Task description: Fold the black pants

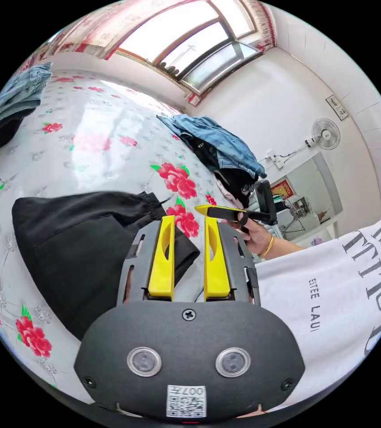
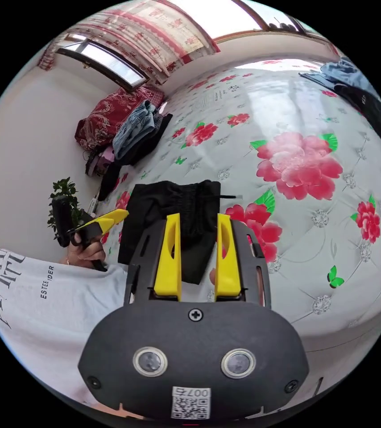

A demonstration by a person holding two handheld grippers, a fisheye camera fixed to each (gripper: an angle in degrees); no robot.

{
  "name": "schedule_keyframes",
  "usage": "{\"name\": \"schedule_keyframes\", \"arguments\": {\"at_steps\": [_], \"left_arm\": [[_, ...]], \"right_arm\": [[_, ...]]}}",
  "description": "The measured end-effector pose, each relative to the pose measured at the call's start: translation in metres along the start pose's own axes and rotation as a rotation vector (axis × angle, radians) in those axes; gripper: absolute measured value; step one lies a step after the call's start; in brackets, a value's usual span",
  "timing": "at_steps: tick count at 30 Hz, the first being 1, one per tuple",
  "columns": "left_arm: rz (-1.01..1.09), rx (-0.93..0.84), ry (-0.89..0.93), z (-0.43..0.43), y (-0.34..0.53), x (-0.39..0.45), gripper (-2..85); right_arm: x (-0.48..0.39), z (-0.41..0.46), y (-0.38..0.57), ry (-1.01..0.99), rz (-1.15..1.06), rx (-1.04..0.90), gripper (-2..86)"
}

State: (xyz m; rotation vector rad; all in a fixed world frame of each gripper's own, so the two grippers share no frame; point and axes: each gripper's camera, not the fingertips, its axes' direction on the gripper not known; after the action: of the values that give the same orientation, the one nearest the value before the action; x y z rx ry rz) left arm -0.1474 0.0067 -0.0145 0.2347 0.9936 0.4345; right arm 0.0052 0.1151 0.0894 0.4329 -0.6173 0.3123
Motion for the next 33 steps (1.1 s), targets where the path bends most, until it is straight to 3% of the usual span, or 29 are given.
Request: {"name": "schedule_keyframes", "arguments": {"at_steps": [7, 12, 16, 18, 22, 25, 29, 33], "left_arm": [[-0.321, 0.022, -0.266, -0.053, 0.043, -0.080, 13.2], [-0.539, 0.003, -0.124, -0.027, 0.057, -0.143, 14.4], [-0.592, 0.037, -0.062, -0.009, 0.041, -0.162, 8.0], [-0.563, 0.040, -0.076, -0.010, 0.019, -0.163, 2.2], [-0.481, 0.115, 0.013, -0.036, -0.034, -0.159, 0.6], [-0.336, 0.168, -0.030, -0.079, -0.102, -0.150, 0.2], [-0.158, 0.311, -0.169, -0.174, -0.202, -0.147, 0.7], [-0.183, 0.408, -0.390, -0.250, -0.284, -0.186, 3.3]], "right_arm": [[0.068, 0.030, -0.013, -0.188, 0.193, -0.096, 11.7], [0.078, 0.069, -0.040, -0.272, 0.217, -0.208, 10.1], [0.072, 0.092, -0.062, -0.267, 0.213, -0.306, 7.8], [0.063, 0.095, -0.080, -0.303, 0.204, -0.313, 6.5], [0.021, 0.089, -0.127, -0.363, 0.099, -0.294, 4.9], [-0.045, 0.085, -0.190, -0.401, -0.070, -0.252, 4.0], [-0.155, 0.082, -0.297, -0.467, -0.278, -0.113, 3.8], [-0.255, 0.123, -0.392, -0.451, -0.363, -0.023, 4.6]]}}
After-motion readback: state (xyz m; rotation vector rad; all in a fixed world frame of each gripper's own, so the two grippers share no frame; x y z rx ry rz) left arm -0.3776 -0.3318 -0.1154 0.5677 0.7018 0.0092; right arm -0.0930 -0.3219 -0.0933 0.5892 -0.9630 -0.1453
